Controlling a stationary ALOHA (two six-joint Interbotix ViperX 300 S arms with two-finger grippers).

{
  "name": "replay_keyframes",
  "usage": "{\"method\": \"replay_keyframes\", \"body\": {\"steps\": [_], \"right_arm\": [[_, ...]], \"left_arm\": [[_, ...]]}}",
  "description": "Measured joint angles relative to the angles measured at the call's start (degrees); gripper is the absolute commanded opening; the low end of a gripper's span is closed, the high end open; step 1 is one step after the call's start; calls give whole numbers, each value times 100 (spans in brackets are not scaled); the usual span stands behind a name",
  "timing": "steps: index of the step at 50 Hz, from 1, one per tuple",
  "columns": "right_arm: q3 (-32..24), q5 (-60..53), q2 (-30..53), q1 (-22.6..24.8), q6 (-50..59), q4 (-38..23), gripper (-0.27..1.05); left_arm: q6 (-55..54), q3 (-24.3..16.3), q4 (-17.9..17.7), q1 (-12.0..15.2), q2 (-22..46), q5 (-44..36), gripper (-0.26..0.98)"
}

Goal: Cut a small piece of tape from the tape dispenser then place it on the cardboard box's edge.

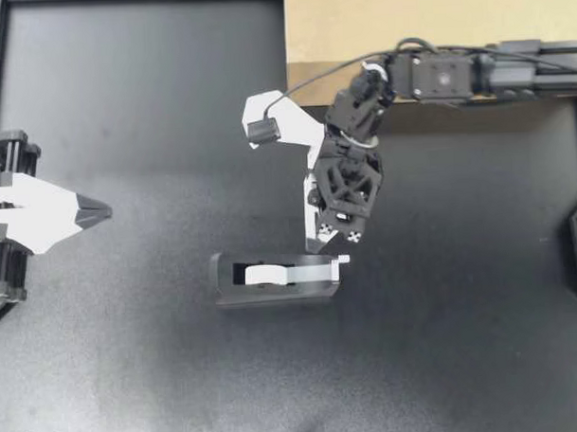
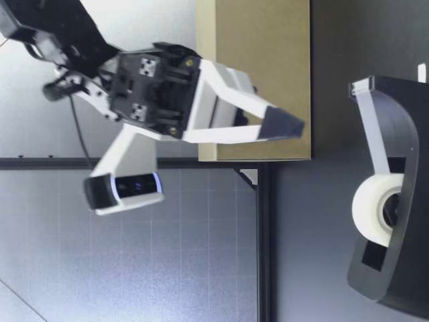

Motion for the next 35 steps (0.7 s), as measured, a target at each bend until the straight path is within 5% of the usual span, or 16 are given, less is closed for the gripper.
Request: {"method": "replay_keyframes", "body": {"steps": [6, 35], "right_arm": [[-79, 9, 193, 0, 18, -70, 43], [-211, 237, 694, 176, 26, 53, 42]], "left_arm": [[0, 0, 0, 0, 0, 0, -12], [0, 53, 0, -9, 62, 0, -12]]}}
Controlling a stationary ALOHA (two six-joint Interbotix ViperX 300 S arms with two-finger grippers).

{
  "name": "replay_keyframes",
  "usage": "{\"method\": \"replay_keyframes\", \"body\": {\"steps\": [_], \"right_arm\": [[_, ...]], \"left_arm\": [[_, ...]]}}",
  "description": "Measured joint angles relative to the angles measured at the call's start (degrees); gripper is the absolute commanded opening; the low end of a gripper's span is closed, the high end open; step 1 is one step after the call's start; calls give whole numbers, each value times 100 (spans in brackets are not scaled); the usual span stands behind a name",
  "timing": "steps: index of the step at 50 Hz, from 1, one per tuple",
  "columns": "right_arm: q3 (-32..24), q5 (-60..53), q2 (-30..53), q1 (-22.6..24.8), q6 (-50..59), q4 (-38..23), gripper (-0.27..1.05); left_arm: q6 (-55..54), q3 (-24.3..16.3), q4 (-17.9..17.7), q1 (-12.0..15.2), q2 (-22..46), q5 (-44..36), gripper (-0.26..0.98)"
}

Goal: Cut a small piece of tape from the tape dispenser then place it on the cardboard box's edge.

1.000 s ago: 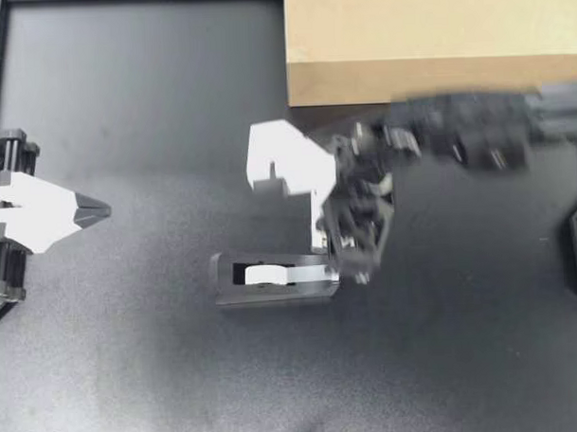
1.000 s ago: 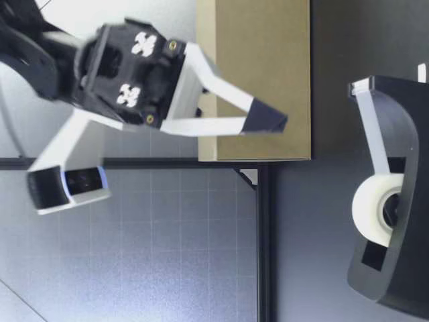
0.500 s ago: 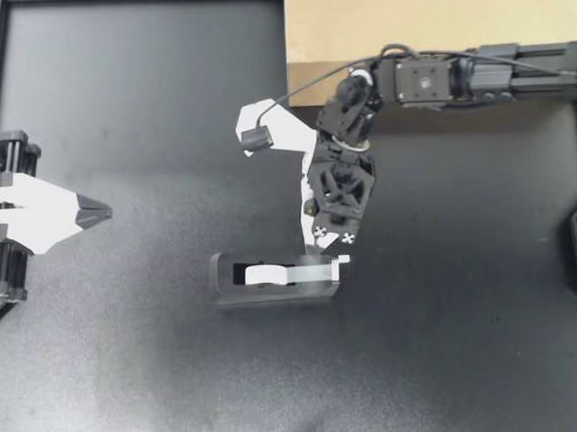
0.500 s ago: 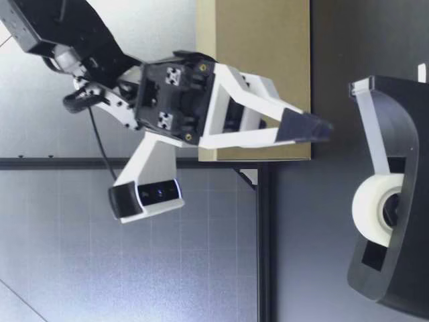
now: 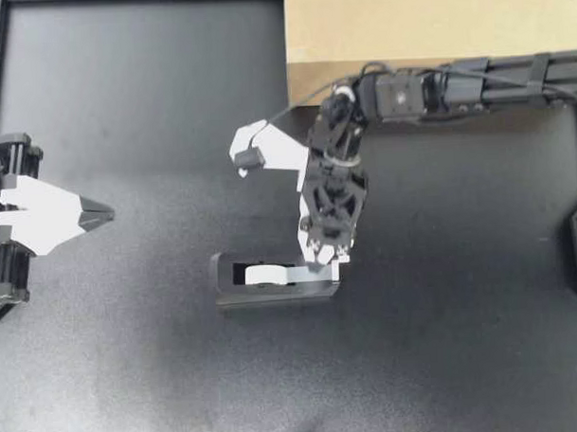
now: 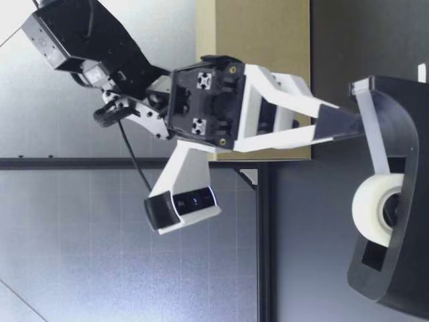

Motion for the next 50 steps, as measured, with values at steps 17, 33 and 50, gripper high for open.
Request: {"method": "replay_keyframes", "body": {"steps": [17, 33, 50], "right_arm": [[-53, 79, 62, 44, 53, -18, 20], [-62, 53, 26, 44, 97, -35, -9], [105, 88, -272, 44, 237, -62, -9]], "left_arm": [[0, 9, 0, 0, 9, 0, -12], [0, 9, 0, 0, 9, 0, -12], [0, 9, 0, 0, 9, 0, -12]]}}
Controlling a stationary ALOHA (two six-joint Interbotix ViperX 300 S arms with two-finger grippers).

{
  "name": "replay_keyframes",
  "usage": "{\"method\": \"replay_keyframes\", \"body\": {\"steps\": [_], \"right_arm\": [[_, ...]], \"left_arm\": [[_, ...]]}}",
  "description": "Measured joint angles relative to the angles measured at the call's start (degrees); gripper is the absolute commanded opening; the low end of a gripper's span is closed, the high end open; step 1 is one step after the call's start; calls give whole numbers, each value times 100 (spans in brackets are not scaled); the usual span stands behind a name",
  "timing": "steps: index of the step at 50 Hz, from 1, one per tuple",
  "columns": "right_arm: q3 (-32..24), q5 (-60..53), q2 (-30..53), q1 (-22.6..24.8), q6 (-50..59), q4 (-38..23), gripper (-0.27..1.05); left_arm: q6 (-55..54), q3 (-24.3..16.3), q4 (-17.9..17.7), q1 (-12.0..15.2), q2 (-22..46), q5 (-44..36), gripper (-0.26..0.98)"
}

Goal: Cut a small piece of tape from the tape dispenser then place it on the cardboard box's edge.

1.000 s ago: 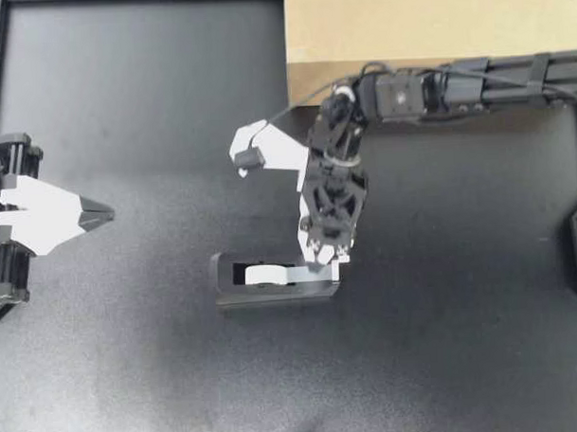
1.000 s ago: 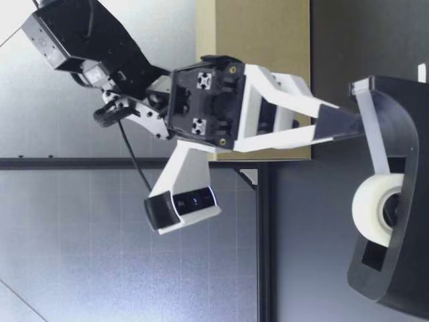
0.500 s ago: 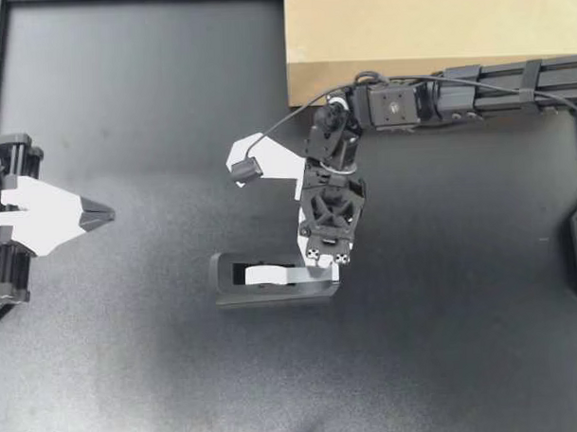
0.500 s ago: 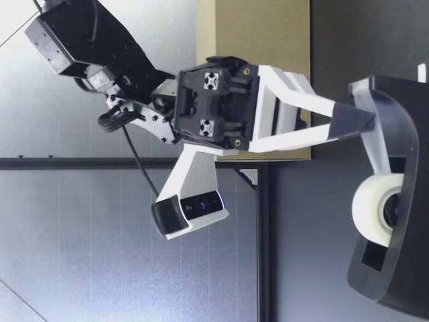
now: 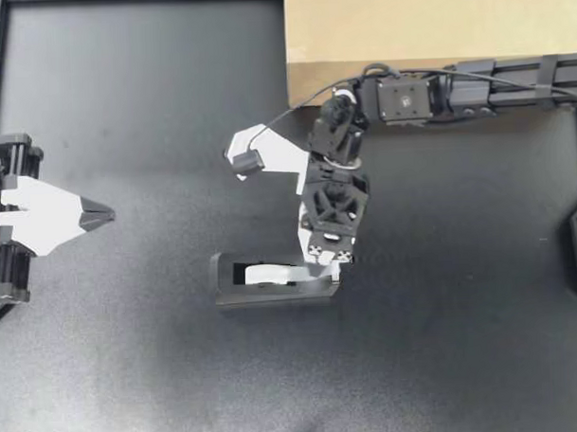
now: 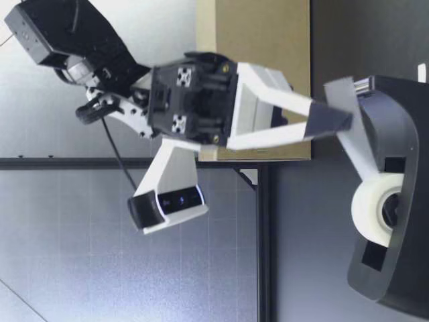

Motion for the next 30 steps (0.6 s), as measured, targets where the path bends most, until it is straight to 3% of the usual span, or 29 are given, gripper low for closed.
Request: {"method": "replay_keyframes", "body": {"steps": [30], "right_arm": [[905, -132, -677, -79, 0, -18, -10]], "left_arm": [[0, 0, 0, 0, 0, 0, -12]]}}
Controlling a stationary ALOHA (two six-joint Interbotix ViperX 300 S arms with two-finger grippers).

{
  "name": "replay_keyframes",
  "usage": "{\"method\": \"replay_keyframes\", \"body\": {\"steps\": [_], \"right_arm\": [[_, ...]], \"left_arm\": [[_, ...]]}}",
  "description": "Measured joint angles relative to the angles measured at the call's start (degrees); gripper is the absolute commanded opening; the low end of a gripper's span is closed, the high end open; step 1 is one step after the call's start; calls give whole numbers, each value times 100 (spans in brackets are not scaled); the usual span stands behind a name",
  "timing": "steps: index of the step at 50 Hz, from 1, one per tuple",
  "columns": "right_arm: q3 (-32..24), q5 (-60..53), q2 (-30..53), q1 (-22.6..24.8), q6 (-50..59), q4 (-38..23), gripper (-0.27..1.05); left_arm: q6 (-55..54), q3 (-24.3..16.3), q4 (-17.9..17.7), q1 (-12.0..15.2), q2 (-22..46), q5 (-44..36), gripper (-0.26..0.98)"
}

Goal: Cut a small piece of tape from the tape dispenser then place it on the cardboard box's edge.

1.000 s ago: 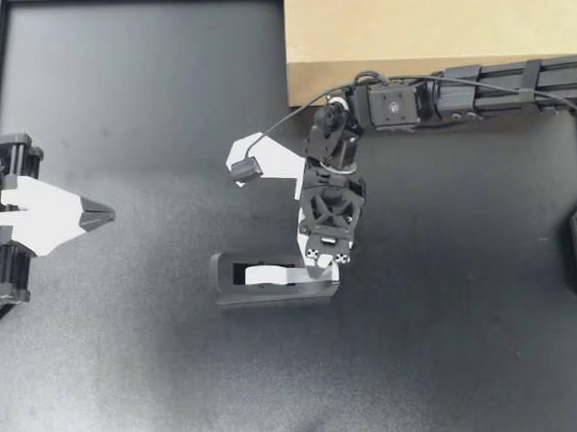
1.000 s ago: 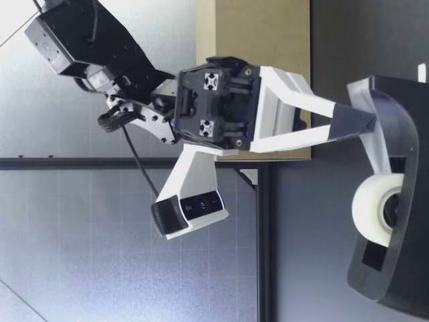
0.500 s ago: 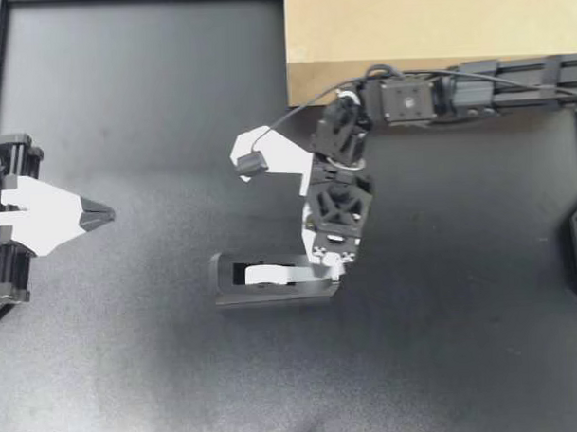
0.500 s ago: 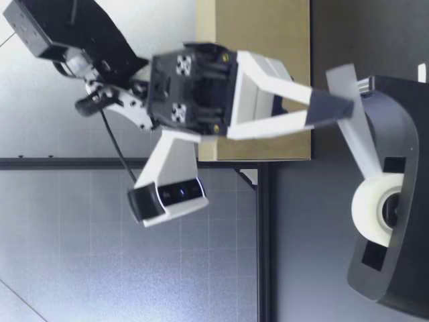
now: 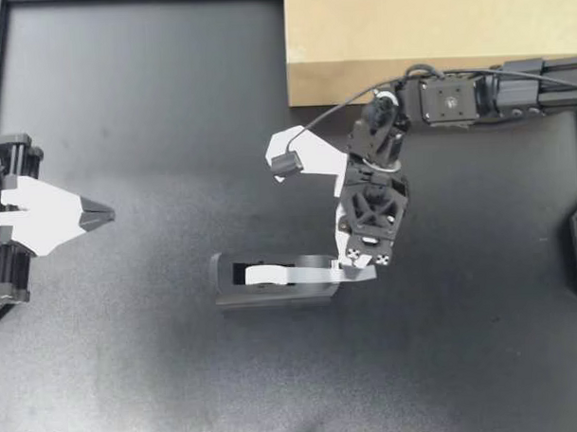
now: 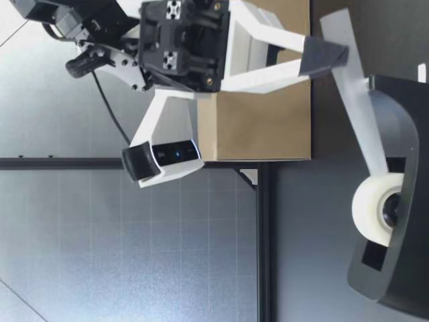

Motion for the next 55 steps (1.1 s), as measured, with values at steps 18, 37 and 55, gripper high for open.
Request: {"method": "replay_keyframes", "body": {"steps": [18, 37, 55], "right_arm": [[132, -97, 0, -105, -44, 0, -10], [396, -545, 88, -114, -62, 35, -10], [659, -940, 202, -88, -44, 0, -10]], "left_arm": [[0, 0, 0, 9, 0, 9, -12], [-9, 70, -18, 9, 53, 26, -12], [-9, 62, -299, 9, 422, 18, 5]]}}
